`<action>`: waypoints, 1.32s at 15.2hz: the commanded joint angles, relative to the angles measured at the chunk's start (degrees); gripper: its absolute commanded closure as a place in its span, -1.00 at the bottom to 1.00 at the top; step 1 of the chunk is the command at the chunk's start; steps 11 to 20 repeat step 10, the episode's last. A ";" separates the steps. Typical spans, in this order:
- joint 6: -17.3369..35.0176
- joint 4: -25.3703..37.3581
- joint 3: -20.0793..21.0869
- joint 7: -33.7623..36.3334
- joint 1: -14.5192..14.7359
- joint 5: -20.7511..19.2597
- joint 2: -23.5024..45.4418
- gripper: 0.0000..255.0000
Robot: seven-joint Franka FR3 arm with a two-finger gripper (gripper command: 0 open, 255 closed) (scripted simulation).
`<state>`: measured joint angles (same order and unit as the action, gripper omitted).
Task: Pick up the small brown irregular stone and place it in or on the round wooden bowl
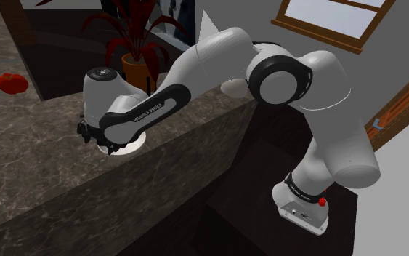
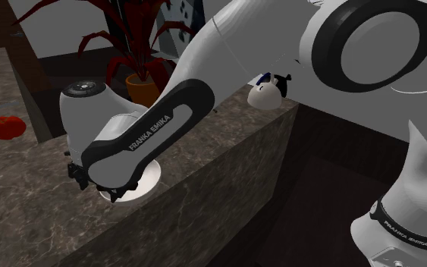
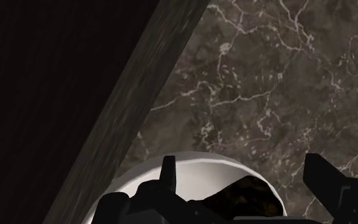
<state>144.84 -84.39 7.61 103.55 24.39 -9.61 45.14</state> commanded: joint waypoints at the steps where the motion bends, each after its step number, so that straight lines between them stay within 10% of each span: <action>1: 0.00 0.00 0.00 0.00 0.00 0.00 0.00 -1.00; 2: 0.00 0.00 0.00 0.00 0.00 0.00 0.00 1.00; 20: 0.01 -0.01 0.00 0.03 0.03 -0.01 0.00 1.00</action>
